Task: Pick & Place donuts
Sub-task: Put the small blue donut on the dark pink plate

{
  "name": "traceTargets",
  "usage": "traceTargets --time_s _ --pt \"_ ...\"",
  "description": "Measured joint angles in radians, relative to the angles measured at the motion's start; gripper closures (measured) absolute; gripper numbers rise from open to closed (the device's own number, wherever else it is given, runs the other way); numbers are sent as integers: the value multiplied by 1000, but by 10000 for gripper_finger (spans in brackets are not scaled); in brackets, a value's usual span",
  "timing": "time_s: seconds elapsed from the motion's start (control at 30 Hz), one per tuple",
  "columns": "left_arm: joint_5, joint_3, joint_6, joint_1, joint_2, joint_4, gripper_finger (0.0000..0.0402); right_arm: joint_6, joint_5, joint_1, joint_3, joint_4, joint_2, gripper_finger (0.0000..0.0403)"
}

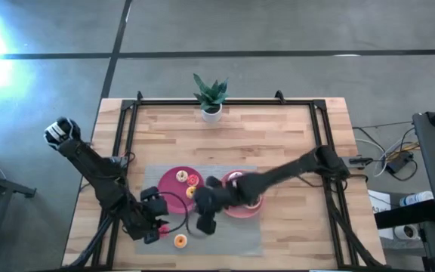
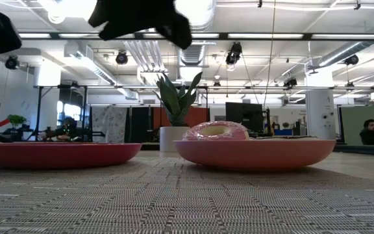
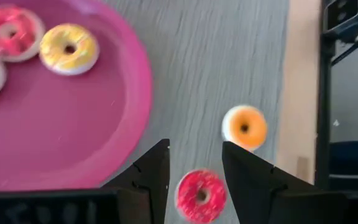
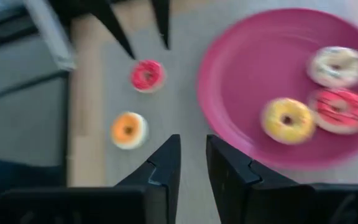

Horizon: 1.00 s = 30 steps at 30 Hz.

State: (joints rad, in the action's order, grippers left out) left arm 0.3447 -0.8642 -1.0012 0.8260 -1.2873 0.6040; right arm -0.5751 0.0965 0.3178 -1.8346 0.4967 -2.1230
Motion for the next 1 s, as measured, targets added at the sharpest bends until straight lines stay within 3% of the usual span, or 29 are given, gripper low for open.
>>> traceTargets --time_s 0.13,0.2,0.5,0.8,0.9,1.0 --pt "33 1 -22 16 33 73 281 -12 -207 -79 114 -170 59 339" --pt "49 1 -23 15 46 103 281 -19 -251 -103 165 -222 100 339" --pt "209 3 -40 15 41 139 281 -48 -255 -120 401 -249 349 340" --pt "188 24 171 13 -21 1 281 -254 -359 -100 687 -387 562 340" --pt "152 26 256 -1 -61 -92 281 -315 -352 -73 786 -444 609 340" --pt "117 26 294 -23 -105 -137 281 -373 -268 -40 867 -462 647 340"
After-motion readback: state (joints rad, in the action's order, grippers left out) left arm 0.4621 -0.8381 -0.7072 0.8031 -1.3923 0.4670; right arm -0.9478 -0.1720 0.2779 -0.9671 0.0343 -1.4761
